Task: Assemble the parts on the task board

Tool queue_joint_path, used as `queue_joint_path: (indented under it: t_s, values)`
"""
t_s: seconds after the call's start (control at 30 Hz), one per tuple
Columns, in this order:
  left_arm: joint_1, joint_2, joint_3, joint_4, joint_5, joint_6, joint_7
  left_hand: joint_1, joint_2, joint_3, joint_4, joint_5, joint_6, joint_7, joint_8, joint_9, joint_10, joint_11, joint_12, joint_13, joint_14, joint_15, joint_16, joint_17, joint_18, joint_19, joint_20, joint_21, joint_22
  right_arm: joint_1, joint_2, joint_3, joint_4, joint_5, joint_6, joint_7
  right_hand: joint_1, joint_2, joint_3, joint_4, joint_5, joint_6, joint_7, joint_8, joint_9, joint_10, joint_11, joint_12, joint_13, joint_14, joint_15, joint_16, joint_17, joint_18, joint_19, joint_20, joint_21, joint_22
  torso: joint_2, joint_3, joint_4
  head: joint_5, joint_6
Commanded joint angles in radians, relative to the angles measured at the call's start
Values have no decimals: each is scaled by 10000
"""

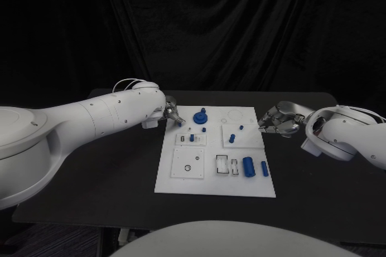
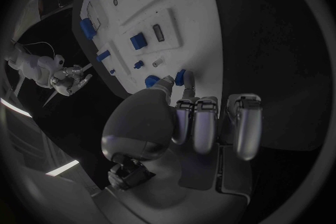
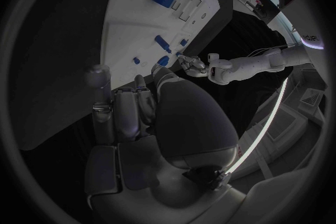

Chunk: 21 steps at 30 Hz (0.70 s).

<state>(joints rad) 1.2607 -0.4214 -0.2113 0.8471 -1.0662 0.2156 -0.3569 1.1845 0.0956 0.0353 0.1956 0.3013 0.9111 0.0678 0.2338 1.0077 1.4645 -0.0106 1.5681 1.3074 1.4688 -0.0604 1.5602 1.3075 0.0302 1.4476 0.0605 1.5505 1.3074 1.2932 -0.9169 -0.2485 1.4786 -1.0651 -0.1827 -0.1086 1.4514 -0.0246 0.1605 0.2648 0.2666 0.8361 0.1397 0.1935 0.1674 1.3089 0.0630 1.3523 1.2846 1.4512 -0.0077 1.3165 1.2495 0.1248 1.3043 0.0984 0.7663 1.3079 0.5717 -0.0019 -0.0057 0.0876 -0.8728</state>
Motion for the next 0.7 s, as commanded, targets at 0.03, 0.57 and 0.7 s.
queue_joint_path:
  t_s: [0.03,0.57,0.7]
  values:
    - [-31,29,9,-11,8,108,180,110,-11,66,-35,108,-53,5,-43,-17,1060,78,24,2631,859,68,-60,2243,83,-73,11,-41,1596,-18,6,7,-12,-13,102,-164,121,9,50,2,78,-31,62,34,-17,-78,-13,-36,-10,-92,-12,-68,-17,153,-96,-10,-52,687,2,3,-1,-22,2]
    - [-63,20,9,-42,8,215,250,-2,-409,1605,-353,1960,133,-53,-196,77,1034,18,-3,2609,850,15,-63,2235,103,-107,-46,-138,1556,-20,2,7,-46,-13,128,-161,209,2,220,-51,575,-74,80,28,-91,-119,-4,-49,-48,-116,-4,-87,-48,160,-105,-3,-154,692,-4,3,-1,-12,2]
    - [-66,13,9,-39,9,238,280,-161,-644,2308,-487,2533,239,-81,-155,202,1034,-12,-3,2609,852,-10,-61,2241,102,-92,-71,-154,1574,-21,9,7,-55,-13,150,-164,231,-1,276,-66,707,-78,82,31,-109,-134,-2,-56,-63,-119,-3,-88,-52,162,-103,-3,-175,696,-2,0,-1,-5,2]
